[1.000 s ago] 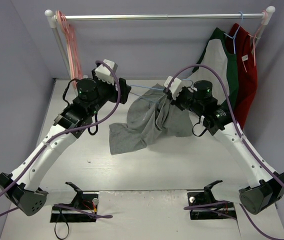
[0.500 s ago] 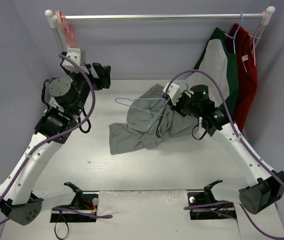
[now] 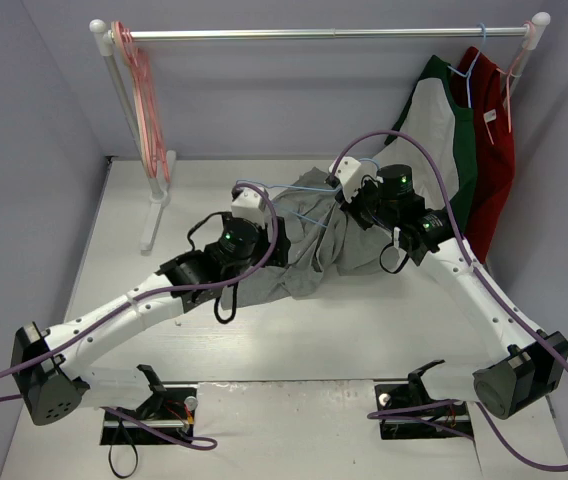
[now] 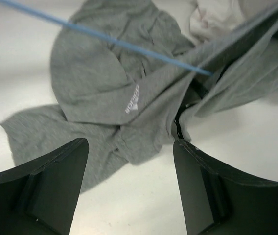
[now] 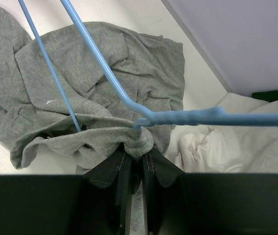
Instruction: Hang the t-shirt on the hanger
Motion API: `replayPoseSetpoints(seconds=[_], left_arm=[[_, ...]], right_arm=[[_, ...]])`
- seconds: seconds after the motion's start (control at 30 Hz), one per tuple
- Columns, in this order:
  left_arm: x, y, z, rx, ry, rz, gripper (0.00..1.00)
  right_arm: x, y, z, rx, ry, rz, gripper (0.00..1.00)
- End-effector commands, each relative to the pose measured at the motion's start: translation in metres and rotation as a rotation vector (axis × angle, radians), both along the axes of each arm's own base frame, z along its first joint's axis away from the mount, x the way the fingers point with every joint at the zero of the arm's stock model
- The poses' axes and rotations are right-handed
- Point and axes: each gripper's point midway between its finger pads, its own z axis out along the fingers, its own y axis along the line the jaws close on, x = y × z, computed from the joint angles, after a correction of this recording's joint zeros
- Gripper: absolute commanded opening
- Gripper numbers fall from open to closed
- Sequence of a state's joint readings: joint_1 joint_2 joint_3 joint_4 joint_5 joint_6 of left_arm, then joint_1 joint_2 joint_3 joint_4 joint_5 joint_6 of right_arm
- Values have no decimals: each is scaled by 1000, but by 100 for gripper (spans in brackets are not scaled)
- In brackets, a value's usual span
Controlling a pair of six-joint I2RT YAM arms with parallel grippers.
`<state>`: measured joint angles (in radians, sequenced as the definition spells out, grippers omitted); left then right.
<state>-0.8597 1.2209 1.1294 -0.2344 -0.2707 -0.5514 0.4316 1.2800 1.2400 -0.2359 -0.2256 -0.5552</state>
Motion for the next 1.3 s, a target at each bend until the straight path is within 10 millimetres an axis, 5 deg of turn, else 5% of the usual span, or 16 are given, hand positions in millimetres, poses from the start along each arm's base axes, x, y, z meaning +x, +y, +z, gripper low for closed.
replayPoseSetpoints(seconds=[0.0,0.4,1.27], left_arm=[[8,-11,28,-140,-58,96,70],[24,-67,-38,-104,56,28,70],[27,-104,-96,-84,135,-26,63]], right_arm=[[14,3,41,85,-99,-38,0],[6,0,39,104,-81,-55,0],[5,-5,33,108,-63,-68,0]])
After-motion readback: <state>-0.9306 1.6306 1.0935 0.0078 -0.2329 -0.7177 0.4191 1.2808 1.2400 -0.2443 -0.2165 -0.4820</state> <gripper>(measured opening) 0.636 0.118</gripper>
